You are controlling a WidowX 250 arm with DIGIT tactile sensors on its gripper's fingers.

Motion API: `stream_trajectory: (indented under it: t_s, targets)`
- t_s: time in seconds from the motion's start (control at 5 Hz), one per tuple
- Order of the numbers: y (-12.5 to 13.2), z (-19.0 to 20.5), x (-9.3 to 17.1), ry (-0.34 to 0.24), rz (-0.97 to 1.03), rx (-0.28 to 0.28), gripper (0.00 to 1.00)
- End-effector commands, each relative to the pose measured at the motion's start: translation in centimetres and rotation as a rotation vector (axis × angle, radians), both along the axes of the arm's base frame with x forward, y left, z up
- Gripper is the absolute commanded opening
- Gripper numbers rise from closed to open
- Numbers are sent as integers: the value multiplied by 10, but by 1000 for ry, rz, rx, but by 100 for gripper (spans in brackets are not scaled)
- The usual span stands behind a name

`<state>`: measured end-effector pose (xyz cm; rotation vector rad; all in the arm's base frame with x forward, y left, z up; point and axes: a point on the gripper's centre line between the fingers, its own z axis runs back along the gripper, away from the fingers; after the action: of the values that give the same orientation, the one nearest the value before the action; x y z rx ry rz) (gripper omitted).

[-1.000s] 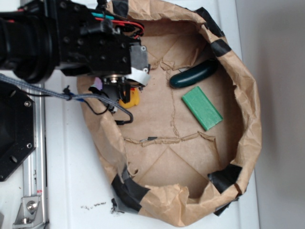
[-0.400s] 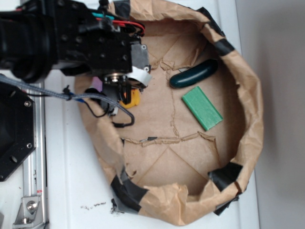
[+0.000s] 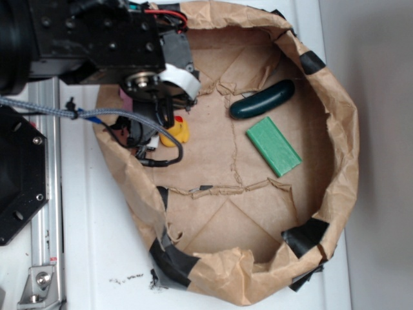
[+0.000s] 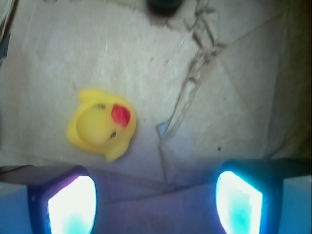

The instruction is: Grab the yellow duck.

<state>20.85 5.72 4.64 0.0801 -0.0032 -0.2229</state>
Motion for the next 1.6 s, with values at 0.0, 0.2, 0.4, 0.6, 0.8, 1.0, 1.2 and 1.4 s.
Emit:
stream_trajectory:
  t_s: [0.0, 0.2, 0.4, 0.6, 0.8, 1.0, 1.2, 1.4]
  targets:
    - [2, 0, 19, -64, 3, 33, 100]
    - [0, -2, 21, -63, 0, 32, 100]
    - [-2, -4, 20, -58, -3, 38, 100]
    - [-2, -5, 19, -58, -2, 42, 100]
    - [-3, -5, 21, -62, 6, 35, 100]
    - [-3, -2, 21, -67, 5, 34, 100]
    - [-2, -10, 25, -63, 5, 48, 100]
    - [-4, -24, 29, -53, 3, 82, 100]
